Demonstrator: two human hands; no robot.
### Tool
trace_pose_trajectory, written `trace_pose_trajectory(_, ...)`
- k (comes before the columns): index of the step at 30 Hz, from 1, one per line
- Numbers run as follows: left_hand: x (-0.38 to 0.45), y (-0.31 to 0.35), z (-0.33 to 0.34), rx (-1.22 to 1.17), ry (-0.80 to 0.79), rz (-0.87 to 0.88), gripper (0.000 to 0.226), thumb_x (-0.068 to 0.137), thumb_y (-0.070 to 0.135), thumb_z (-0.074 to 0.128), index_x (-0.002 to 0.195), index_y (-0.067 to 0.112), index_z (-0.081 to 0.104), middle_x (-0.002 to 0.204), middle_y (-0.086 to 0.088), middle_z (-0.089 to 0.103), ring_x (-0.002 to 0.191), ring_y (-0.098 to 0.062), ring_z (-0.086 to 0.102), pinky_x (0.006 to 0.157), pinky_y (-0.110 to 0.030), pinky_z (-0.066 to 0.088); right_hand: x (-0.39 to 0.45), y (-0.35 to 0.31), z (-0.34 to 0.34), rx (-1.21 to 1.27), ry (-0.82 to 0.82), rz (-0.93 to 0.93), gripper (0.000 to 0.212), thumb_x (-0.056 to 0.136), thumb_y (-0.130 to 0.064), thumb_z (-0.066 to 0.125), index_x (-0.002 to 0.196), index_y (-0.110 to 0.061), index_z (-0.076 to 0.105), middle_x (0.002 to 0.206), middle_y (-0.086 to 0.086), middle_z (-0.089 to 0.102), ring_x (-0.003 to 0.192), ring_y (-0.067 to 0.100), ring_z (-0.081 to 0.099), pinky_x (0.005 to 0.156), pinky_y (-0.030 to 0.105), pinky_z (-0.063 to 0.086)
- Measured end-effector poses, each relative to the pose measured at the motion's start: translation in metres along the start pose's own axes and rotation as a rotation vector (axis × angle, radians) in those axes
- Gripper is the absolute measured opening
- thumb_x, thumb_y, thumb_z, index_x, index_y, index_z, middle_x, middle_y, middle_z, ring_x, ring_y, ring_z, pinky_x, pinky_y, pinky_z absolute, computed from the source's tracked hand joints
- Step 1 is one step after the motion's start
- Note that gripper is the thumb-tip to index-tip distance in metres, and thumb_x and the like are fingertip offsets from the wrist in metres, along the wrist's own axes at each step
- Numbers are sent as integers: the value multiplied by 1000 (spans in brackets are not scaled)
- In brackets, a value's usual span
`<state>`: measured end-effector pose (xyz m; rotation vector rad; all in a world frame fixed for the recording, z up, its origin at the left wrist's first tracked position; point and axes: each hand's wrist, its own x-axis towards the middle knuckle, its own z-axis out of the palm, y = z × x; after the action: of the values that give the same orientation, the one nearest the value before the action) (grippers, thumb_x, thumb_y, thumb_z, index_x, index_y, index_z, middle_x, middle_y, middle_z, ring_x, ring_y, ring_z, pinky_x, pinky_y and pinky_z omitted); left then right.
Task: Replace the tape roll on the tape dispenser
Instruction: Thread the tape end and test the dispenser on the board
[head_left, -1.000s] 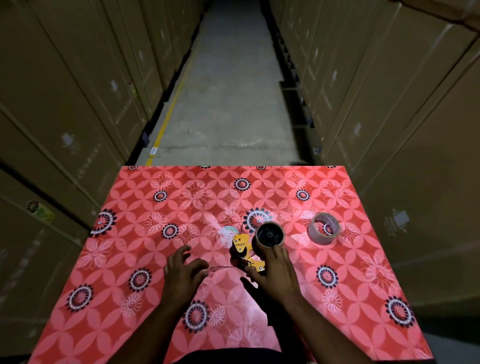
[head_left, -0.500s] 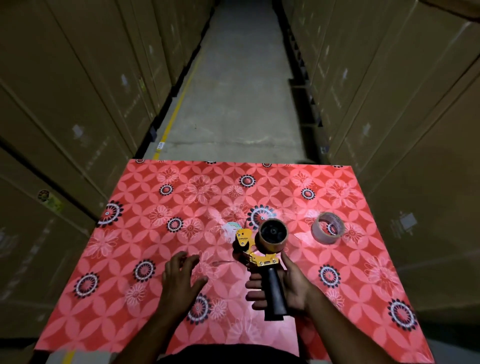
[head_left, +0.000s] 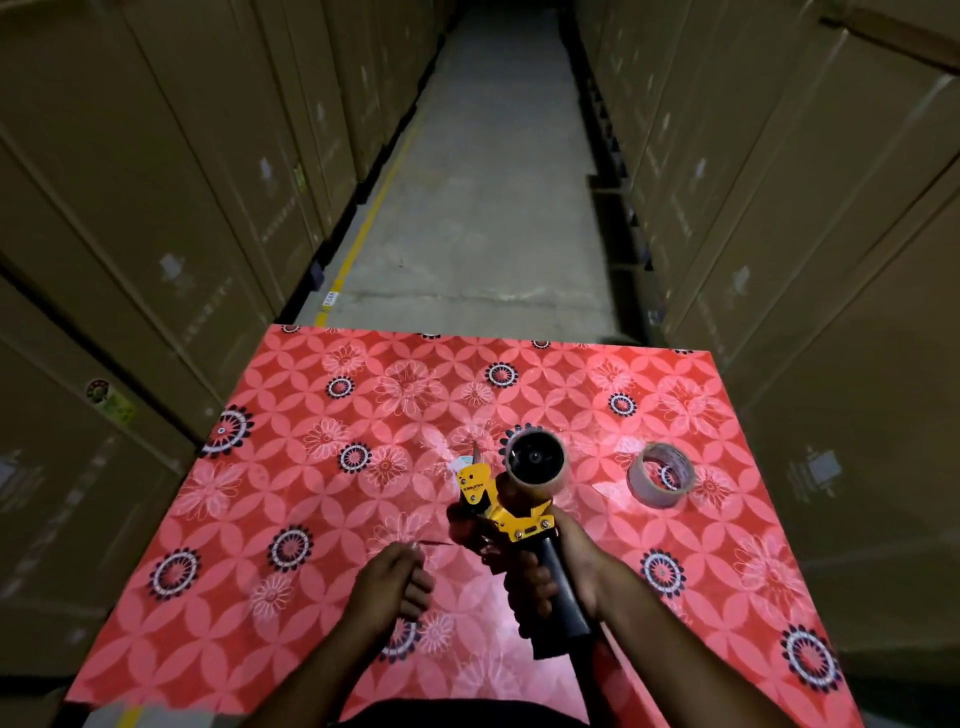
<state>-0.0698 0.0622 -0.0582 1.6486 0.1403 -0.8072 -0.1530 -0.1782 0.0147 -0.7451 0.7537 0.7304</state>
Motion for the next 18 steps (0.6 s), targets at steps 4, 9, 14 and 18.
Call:
trace_pose_trajectory(4,2,21,17,-495,-164,-360,63,100,66,34,131,12,46,106,-33,73,98,-43,70,75,-45,55,-20,-20,12,-242,166,-61,57,73,-69,52,57,-15,42,50,2,34,39,16,27,50,28,19)
trace_pose_trajectory(9,0,41,21,-584,-219,-407,74,97,60,47,133,-4,48,99,-28,72,73,-30,67,58,-34,56,-28,-27,10,-380,242,-73,67,75,-81,45,56,-16,47,52,1,36,43,16,28,50,26,26)
trace_pose_trajectory(14,4,42,12,-577,-196,-388,67,98,60,48,120,-2,59,89,-24,71,68,-27,65,51,-29,55,-31,-24,4,-470,259,-102,63,68,-78,48,57,-16,48,51,2,38,42,17,29,48,26,26)
trace_pose_trajectory(18,1,42,9,-534,-196,-374,35,92,29,65,110,0,59,79,-21,66,55,-23,65,47,-27,56,-30,-20,0,-492,272,-85,65,78,-77,45,57,-16,49,51,2,39,42,16,29,49,26,26)
